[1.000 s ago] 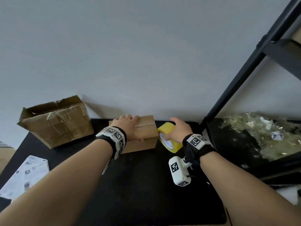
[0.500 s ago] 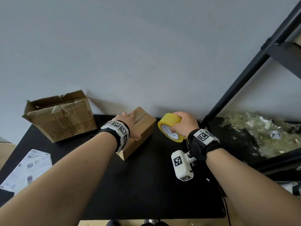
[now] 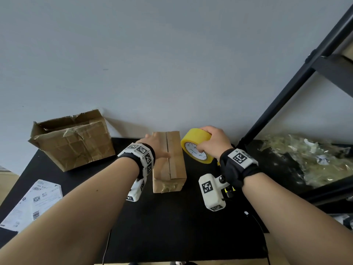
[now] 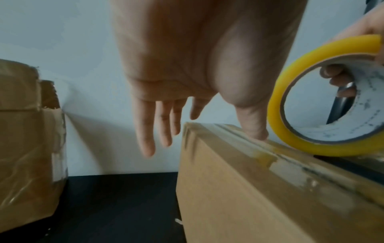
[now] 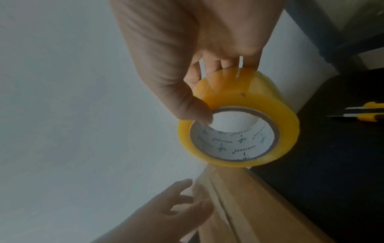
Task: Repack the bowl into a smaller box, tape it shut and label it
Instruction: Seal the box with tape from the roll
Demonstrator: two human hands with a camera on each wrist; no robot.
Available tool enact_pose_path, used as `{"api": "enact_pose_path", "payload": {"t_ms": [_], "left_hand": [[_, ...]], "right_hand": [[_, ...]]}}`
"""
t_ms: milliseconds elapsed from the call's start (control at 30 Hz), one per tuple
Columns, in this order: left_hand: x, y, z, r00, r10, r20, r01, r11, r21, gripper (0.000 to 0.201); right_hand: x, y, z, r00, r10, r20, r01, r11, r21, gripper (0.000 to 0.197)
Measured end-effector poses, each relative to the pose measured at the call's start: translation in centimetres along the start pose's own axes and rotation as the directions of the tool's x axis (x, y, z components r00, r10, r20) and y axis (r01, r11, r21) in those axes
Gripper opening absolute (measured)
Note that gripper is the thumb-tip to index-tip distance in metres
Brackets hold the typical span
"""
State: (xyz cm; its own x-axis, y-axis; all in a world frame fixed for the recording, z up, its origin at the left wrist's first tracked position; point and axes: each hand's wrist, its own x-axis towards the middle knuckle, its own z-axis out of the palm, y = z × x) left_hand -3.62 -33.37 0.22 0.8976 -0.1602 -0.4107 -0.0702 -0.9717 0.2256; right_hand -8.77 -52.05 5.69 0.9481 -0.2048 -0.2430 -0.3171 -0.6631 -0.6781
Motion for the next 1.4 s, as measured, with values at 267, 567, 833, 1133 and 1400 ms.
{"api": "enact_pose_path", "payload": {"t_ms": [267, 567, 833, 1133, 1400], "left_hand": [[-0.9, 0.1, -3.3, 0.922, 0.382, -0.067, -0.378, 0.849, -0.369, 0.091], [-2.7, 0.1, -5.8, 0.889, 0.319, -0.327, -0.352, 0.935, -0.044, 0.036], [-3.3, -0.7, -7.0, 0.855, 0.301, -0.421, -0.337, 0.941, -0.012, 0.037], [-3.1, -1.5, -7.3, 0.875, 0.179, -0.450, -0.288, 0.939, -0.186, 0.036], [-2.9, -2.0, -7.1, 0.936, 0.059, -0.346, -0.224, 0.859, -0.460, 0.028]], "right_hand": [[0.5, -2.9, 0.4, 0.999, -0.012, 0.049, -0.003, 0.954, 0.301, 0.056], [0.8, -4.9, 1.2, 0.971, 0.037, 0.236, -0.151, 0.859, 0.490, 0.054], [0.6, -5.9, 0.6, 0.963, -0.068, 0.260, -0.100, 0.805, 0.584, 0.031], [0.8, -6.0, 0.4, 0.932, -0.178, 0.317, -0.076, 0.758, 0.648, 0.034], [0.9, -5.7, 0.2, 0.915, -0.208, 0.346, -0.083, 0.742, 0.666, 0.038]]}}
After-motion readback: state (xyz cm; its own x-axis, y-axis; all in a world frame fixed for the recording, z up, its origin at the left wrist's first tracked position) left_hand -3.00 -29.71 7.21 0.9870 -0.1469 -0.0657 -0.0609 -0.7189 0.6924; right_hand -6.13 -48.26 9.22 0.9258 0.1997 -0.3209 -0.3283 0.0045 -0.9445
